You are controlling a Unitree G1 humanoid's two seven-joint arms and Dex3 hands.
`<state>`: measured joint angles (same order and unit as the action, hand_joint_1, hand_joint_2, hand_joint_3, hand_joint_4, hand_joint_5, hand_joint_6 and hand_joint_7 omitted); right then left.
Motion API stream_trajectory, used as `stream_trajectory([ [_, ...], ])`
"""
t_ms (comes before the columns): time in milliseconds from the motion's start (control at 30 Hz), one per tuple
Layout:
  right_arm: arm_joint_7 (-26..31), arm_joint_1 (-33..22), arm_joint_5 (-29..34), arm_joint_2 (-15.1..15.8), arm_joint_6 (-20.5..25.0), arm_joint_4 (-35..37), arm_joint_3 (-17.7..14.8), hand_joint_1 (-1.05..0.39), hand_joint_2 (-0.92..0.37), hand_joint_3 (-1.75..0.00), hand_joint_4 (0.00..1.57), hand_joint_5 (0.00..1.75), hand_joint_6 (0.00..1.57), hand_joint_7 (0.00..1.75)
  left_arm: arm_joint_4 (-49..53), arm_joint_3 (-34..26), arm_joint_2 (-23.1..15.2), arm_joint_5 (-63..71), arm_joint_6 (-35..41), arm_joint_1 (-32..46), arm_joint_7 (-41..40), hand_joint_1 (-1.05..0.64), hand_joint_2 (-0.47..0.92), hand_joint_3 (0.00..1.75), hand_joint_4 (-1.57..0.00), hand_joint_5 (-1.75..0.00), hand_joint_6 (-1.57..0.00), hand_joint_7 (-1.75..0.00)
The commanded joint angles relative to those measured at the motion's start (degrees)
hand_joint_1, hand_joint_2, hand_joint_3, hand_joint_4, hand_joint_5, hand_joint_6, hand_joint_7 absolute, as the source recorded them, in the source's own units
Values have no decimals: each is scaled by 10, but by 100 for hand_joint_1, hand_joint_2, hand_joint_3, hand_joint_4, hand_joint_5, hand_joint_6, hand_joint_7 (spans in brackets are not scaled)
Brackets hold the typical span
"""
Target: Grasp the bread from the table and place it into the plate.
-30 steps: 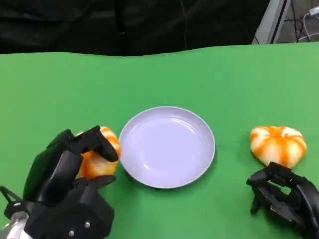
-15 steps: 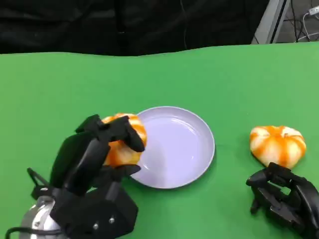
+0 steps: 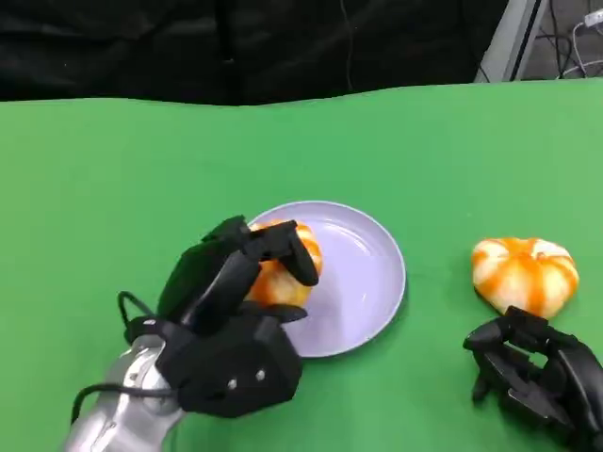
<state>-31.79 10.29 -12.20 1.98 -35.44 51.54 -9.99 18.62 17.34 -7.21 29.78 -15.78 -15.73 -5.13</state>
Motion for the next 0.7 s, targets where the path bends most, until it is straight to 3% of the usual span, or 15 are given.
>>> stream_trajectory([
  [33,3,-6,0,2,-2,0,2,-24,-92,-48,62,173,74,109,57,10,3,-5,-28,-35,-6,-7,85,0,-48,-158,-58,-130],
  [400,9,-11,1,0,-2,-8,7,-24,-92,-49,62,174,73,111,184,36,35,-6,-47,-110,-7,-5,84,0,-47,-155,-59,-127],
  [700,16,-13,2,-1,1,-12,11,-24,-92,-49,61,174,72,111,237,42,47,-3,-42,-143,-10,-2,83,0,-48,-143,-65,-108],
])
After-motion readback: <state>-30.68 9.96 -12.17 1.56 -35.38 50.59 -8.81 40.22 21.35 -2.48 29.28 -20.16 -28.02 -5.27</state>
